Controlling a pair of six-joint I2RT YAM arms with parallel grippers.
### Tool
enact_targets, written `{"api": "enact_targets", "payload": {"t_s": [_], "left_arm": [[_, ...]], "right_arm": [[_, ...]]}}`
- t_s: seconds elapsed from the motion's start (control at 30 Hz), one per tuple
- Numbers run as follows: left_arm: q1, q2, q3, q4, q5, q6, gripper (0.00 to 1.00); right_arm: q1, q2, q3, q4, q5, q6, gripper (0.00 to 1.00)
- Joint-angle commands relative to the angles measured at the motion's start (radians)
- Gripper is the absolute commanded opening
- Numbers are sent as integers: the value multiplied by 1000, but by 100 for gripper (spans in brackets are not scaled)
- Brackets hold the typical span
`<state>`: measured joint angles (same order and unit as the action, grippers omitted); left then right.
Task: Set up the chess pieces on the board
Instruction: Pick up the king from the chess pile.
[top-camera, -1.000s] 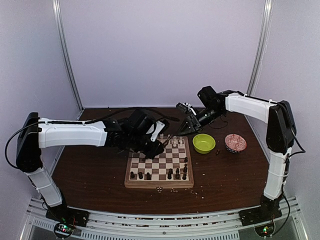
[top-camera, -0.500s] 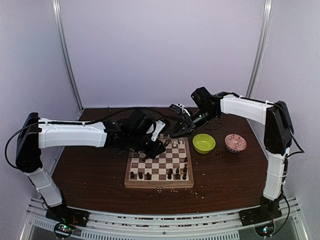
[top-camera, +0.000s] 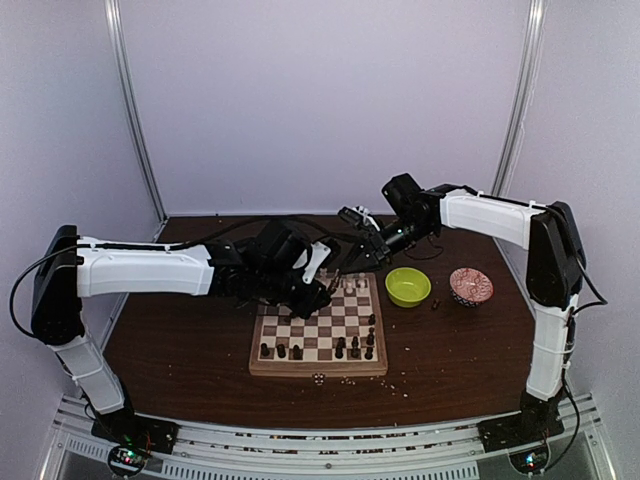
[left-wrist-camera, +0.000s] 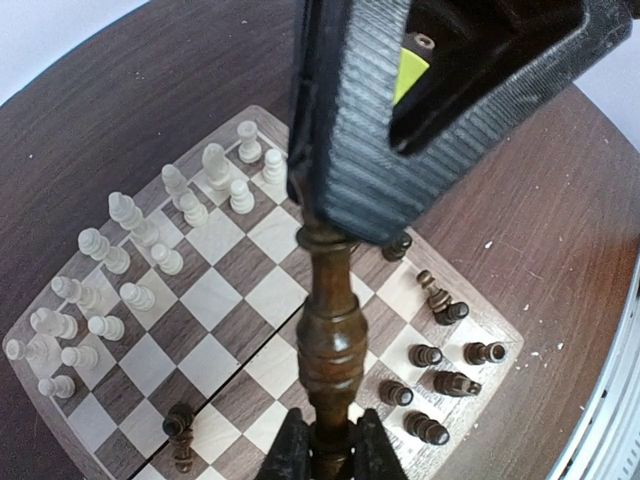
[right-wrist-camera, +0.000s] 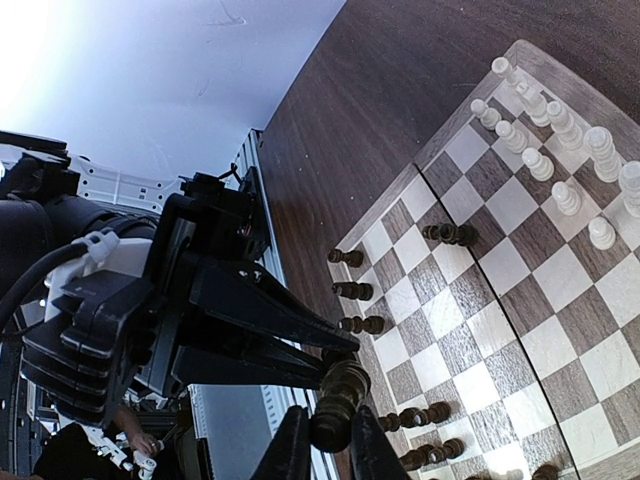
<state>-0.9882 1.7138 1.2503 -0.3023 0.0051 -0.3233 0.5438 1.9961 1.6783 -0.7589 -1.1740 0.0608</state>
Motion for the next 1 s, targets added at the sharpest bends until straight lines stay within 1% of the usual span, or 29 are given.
{"api": "enact_targets", "payload": {"t_s": [0.0, 0.47, 0.6, 0.7, 0.8, 0.97], "left_arm": [[-3, -36, -14, 41, 5, 18, 2], [-3, -34, -34, 21, -8, 22, 2], [2, -53, -69, 7, -24, 19, 2], [33, -93, -105, -1, -33, 18, 2], [93, -132, -114, -18, -20, 16, 2], [200, -169, -121, -9, 4, -1, 2]], "right_arm": [[1, 14, 14, 24, 13, 6, 14], [-30, -9, 19, 24, 71, -35, 13], [-40, -39, 18, 26, 96, -52, 12], [-41, -74, -5, 26, 132, -85, 13], [-28, -123, -71, 57, 185, -121, 13], [45, -202, -156, 70, 299, -219, 13]]}}
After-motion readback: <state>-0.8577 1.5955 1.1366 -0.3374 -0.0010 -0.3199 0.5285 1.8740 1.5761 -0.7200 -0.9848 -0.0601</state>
